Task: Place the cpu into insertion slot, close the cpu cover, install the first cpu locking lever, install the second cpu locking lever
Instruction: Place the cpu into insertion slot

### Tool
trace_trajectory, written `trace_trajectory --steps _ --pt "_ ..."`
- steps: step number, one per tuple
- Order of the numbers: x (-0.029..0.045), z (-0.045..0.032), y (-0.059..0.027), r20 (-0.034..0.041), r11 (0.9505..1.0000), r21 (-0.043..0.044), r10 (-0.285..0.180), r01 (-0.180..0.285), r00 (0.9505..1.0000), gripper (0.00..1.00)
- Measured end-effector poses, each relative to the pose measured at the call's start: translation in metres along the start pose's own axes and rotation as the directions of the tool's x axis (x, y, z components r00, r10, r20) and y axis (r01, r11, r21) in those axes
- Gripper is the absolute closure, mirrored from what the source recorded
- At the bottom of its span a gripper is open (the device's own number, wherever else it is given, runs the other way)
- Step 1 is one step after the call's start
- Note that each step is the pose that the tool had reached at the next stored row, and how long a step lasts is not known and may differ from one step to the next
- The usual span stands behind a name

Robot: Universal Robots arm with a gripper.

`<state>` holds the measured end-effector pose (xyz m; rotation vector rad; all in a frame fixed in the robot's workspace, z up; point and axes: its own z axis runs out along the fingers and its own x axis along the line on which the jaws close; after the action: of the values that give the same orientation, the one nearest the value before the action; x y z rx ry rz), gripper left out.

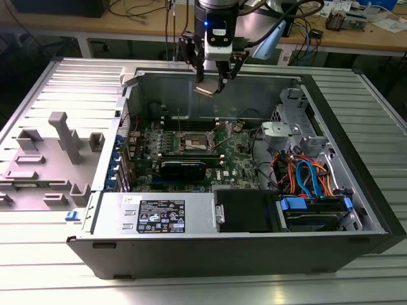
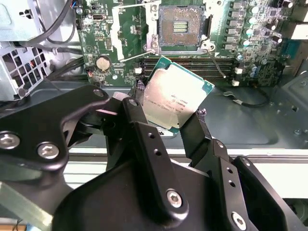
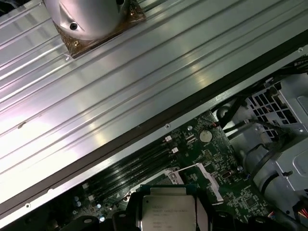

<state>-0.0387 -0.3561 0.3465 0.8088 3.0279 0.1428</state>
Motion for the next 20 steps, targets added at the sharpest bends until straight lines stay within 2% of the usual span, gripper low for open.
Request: trace_trajectory --steps 5,7,9,13,14,15,17,18,20 --pt "0.0 0.0002 0.0 0.0002 1.0 -0.0001 0.001 -0.001 1.0 0.46" --pt "0.0 0.0012 -0.0001 0.0035 0.9993 -0.0008 0.036 -0.036 0.9993 0.46" --pt "0.0 0.003 -0.0003 0.0084 0.9958 -0.0019 0.091 -0.091 0.9958 0.46" --pt "-0.0001 0.0062 -0.0006 0.0118 0.9913 -0.0031 0.132 -0.132 0.9912 0.46" --pt "-0.0002 0.0076 -0.0007 0.0135 0.9886 -0.0037 0.151 -0.151 0.9885 0.46" --pt "-0.0002 0.0093 -0.0009 0.016 0.9835 -0.0046 0.181 -0.181 0.9834 0.46" --pt "-0.0003 0.0129 -0.0012 0.0225 0.9663 -0.0076 0.257 -0.257 0.9661 0.46" --pt "-0.0003 0.0137 -0.0013 0.0239 0.9617 -0.0083 0.274 -0.274 0.9614 0.46" --pt "-0.0003 0.0157 -0.0014 0.0273 0.9488 -0.0104 0.316 -0.316 0.9484 0.46"
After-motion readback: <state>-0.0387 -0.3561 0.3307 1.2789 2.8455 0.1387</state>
